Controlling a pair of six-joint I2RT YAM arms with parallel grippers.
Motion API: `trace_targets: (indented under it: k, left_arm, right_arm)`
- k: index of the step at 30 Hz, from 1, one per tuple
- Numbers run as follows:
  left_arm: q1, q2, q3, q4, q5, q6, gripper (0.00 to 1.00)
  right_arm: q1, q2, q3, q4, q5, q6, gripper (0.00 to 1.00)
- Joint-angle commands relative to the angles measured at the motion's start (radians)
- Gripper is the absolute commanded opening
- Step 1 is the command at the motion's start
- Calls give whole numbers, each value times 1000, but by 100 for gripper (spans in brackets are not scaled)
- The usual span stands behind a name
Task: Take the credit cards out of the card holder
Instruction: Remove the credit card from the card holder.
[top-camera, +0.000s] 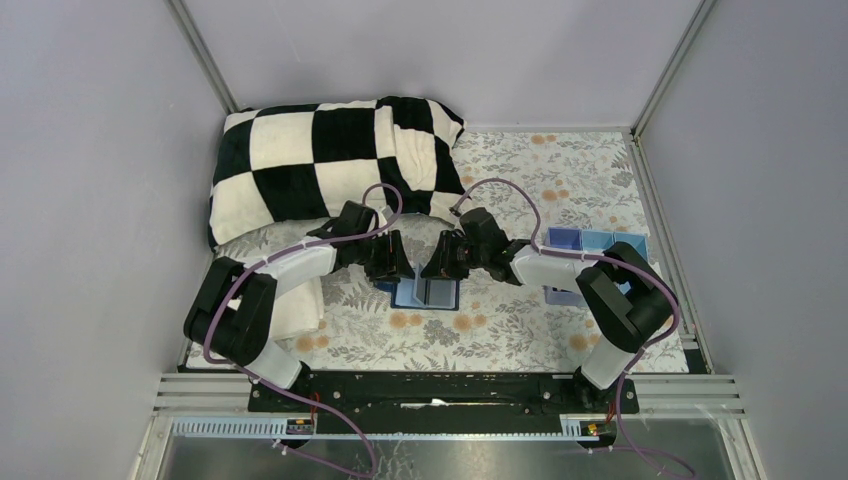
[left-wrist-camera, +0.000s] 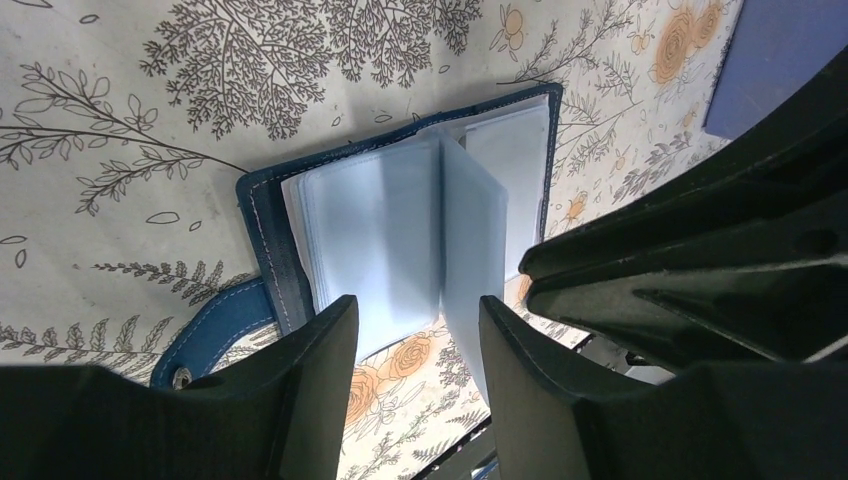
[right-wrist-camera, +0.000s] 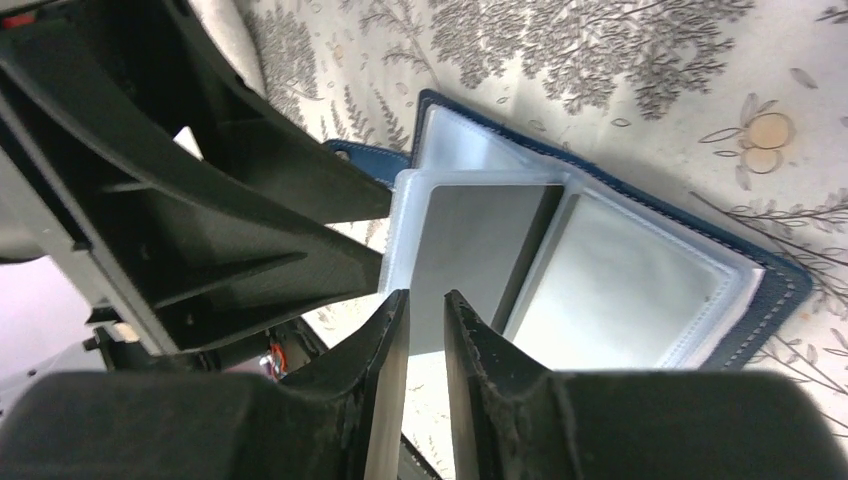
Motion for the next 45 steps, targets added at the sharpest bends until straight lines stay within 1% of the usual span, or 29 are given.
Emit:
trace_targets:
  k: [1,4,7,9,11,13,15,20,22,25,32,36,39,43,45]
  left_arm:
    - [5,-37,1,46,4,-11,52]
    - [1,-83,9,22,-97,-3,55]
    - [-41,-117,44,-59,-303,37,57]
    - [-67,-132,63,-105,-401,45,57]
    - [-73,-157,56,-103,-424,40,57]
    - [-73,-174,43,-85,-418,32,56]
    - [-73,-167,31,-61,-375,32,55]
    - [-73,-48,19,-27,-241,18,53]
    - [-73,-8,13,-19,-215,6,51]
    - [-73,41,13,-28,-217,-7,50]
    - [-73,91,2,-60,-256,-7,48]
    - [-73,99,-4,-73,-274,-1,48]
    - [-73,113,0,-81,-279,1,48]
    - [-73,128,2,-79,-264,1,48]
    - [-73,126,1,-75,-258,0,48]
  right_arm:
    - [9,-29,13,-40,79,-2,27]
    - [9,-34,9,-61,101,-7,30]
    - [9,-26,8,-71,106,-4,31]
    - [8,-13,12,-71,99,-2,30]
    - [8,-2,18,-70,89,0,30]
    - [11,9,26,-72,82,2,29]
    - [10,21,32,-70,73,6,29]
    - [9,55,43,-62,42,23,29]
    - [10,69,42,-57,35,27,29]
    - [10,84,20,-27,27,44,31]
    - [8,101,-17,20,36,92,36]
    - [9,100,-45,18,97,128,40]
    - [9,104,-64,32,112,153,41]
    - [8,132,-83,91,79,199,42]
    - [8,143,-104,146,63,233,40]
